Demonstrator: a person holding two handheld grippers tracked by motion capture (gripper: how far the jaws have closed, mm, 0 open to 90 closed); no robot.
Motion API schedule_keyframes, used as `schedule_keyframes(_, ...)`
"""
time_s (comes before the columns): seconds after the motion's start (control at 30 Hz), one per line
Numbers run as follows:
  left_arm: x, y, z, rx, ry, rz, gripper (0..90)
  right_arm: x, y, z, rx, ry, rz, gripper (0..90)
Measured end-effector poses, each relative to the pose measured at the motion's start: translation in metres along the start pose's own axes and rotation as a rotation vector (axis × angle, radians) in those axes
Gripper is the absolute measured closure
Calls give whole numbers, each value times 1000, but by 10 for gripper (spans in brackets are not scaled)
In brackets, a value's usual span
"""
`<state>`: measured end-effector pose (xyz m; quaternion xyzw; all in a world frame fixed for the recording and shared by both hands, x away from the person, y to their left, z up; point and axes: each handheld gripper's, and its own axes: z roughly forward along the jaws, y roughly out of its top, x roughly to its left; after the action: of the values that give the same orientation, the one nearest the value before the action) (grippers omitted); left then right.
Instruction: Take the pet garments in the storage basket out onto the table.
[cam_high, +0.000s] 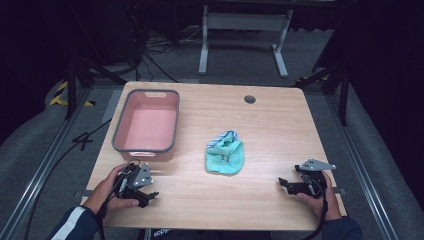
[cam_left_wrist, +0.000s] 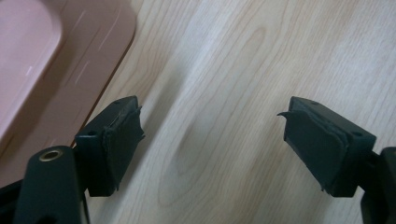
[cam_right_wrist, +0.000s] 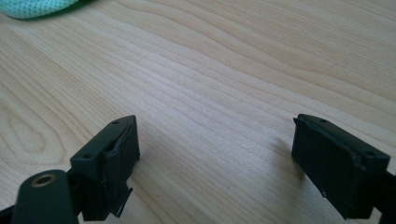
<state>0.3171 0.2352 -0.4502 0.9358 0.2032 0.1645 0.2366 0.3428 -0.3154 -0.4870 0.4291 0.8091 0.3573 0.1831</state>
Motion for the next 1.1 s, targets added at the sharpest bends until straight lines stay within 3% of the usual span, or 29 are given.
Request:
schedule_keyframes(0.13, 5, -18, -4, -44, -9, -46, 190, 0, 0, 0, 0, 0, 1, 155)
schedule_keyframes(0.3, 15, -52, -5, -87, -36, -155, 180, 0, 0, 0, 0, 0, 0, 155)
schedule_keyframes(0.33, 15, -52, -5, -87, -36, -155, 174, 0, 0, 0, 0, 0, 0, 155)
schedule_keyframes(0.37, 18, -59, -6, -108, -57, -185, 174, 0, 0, 0, 0, 0, 1, 155)
schedule_keyframes(0.43, 22, -69, -7, -133, -58, -211, 164, 0, 0, 0, 0, -1, 0, 156)
schedule_keyframes(0.5, 28, -83, -7, -173, -74, -291, 163, 0, 0, 0, 1, -1, 2, 157)
schedule_keyframes(0.6, 31, -89, -8, -190, -44, -311, 154, 0, 0, 0, 1, 0, 2, 157)
schedule_keyframes(1.1, 29, -88, -8, -186, -33, -327, 146, 0, 0, 0, 1, 1, 0, 158)
